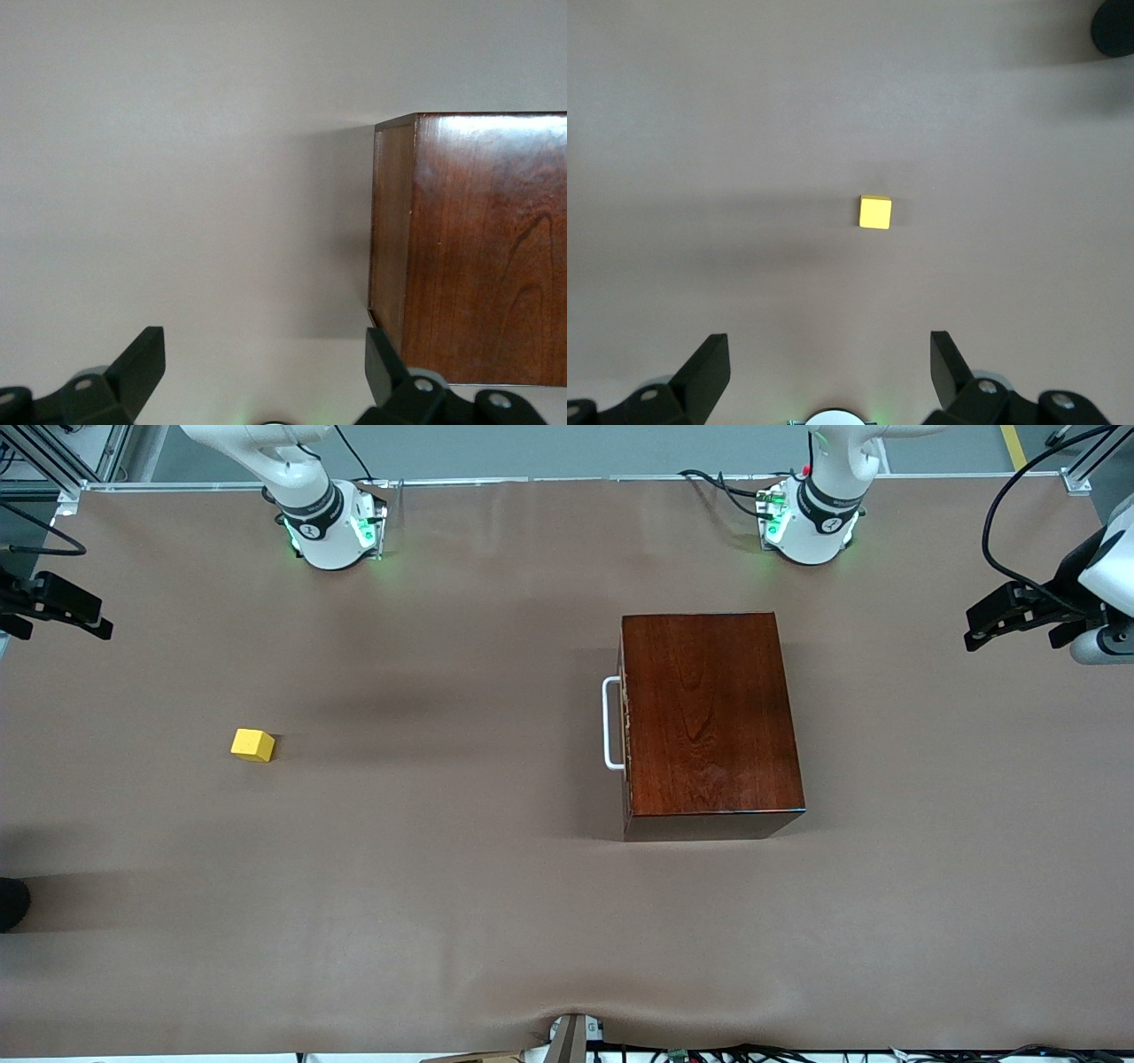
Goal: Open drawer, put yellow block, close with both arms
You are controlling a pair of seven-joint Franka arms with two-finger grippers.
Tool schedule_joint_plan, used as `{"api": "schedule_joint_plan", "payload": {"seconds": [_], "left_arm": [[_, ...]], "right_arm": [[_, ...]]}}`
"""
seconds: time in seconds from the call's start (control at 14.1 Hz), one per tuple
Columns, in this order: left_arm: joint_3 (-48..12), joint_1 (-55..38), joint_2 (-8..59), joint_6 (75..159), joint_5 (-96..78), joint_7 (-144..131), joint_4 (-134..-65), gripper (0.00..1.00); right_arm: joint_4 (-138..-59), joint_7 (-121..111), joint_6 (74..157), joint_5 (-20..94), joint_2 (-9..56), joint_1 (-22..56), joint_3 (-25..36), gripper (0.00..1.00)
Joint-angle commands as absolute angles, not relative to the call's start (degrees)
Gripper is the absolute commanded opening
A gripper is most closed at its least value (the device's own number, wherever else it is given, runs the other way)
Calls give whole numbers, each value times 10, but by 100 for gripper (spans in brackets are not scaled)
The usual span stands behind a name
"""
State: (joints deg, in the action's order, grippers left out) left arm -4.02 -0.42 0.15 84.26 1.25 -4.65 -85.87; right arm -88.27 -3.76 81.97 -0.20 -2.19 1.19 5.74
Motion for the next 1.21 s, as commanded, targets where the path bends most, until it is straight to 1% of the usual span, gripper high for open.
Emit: {"api": "schedule_joint_plan", "payload": {"seconds": [0.0,0.28,0.35,0.78,0.99,1.14], "left_arm": [[-40,1,-5,831,14,-33,-854,100],[-41,0,-3,831,16,-35,-852,100],[-41,0,1,831,13,-35,-840,100],[-43,-2,3,830,10,-34,-839,100],[-46,-13,3,831,10,-35,-837,100],[-54,-39,4,831,15,-42,-835,100]], "right_arm": [[-879,-31,817,-3,-20,5,52,100],[-879,-31,817,-3,-20,4,52,100],[-879,-31,817,-3,-20,4,52,100],[-879,-31,817,-3,-20,4,52,100],[-879,-31,817,-2,-20,4,52,100],[-879,-31,817,-1,-20,4,52,100]]}}
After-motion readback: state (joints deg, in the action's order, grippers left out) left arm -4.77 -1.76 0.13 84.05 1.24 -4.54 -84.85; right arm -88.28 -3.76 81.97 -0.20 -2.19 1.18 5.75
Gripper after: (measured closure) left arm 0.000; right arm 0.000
